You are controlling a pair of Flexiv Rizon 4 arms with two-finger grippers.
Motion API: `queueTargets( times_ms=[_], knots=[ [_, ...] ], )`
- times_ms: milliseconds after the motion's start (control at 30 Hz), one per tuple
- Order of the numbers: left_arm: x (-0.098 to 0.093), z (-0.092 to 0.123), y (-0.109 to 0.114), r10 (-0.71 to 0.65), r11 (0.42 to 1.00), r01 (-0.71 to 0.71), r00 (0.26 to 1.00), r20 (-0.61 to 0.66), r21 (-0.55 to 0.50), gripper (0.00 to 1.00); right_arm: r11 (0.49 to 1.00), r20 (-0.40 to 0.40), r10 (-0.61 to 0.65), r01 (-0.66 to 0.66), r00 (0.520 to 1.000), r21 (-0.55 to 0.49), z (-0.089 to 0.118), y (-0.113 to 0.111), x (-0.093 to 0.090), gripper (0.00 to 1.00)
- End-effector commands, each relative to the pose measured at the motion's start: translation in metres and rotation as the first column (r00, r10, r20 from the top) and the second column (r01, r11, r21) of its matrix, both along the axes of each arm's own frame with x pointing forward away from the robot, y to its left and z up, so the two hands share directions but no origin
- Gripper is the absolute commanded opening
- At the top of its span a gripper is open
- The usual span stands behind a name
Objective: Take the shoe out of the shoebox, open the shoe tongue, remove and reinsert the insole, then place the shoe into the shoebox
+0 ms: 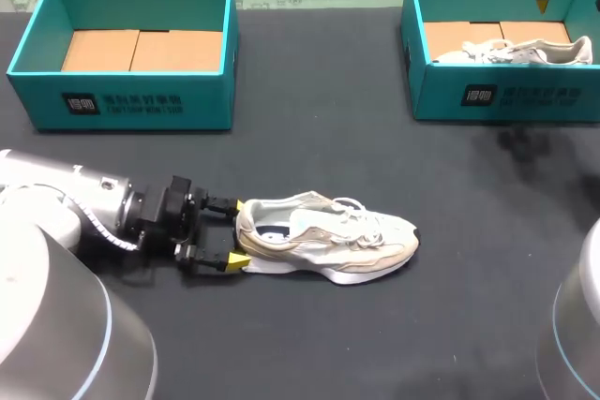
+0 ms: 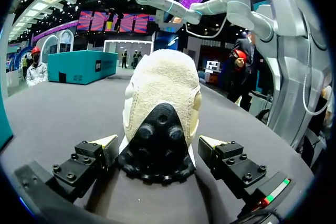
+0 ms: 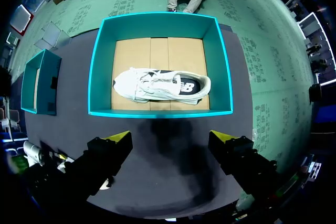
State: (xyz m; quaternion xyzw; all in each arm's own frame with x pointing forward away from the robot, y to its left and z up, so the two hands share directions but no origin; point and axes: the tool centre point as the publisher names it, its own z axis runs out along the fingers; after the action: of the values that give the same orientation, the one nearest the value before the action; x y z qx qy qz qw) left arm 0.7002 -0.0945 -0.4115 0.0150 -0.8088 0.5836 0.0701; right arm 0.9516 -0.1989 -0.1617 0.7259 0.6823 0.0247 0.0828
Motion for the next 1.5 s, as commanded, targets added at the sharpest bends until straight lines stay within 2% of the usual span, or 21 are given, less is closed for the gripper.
queueTargets(
  times_ms=[33,500,1500],
  knots=[
    [-0.002,-0.001,-0.004,0.003,1.0,-0.003,1.0,0.003,0.0,1.0,1.0,0.001,-0.001,0.001,1.0,-0.001,0.0,0.0,0.0,1.0],
    [0.004,-0.003,-0.02,0.009,1.0,-0.009,1.0,0.009,-0.014,1.0,1.0,0.001,-0.001,0.001,1.0,-0.001,0.0,0.0,0.0,1.0],
    [0.001,-0.012,-0.049,-0.008,0.999,0.009,1.0,0.021,-0.035,1.0,1.0,0.001,-0.001,0.001,1.0,-0.001,0.0,0.0,0.0,1.0]
  ],
)
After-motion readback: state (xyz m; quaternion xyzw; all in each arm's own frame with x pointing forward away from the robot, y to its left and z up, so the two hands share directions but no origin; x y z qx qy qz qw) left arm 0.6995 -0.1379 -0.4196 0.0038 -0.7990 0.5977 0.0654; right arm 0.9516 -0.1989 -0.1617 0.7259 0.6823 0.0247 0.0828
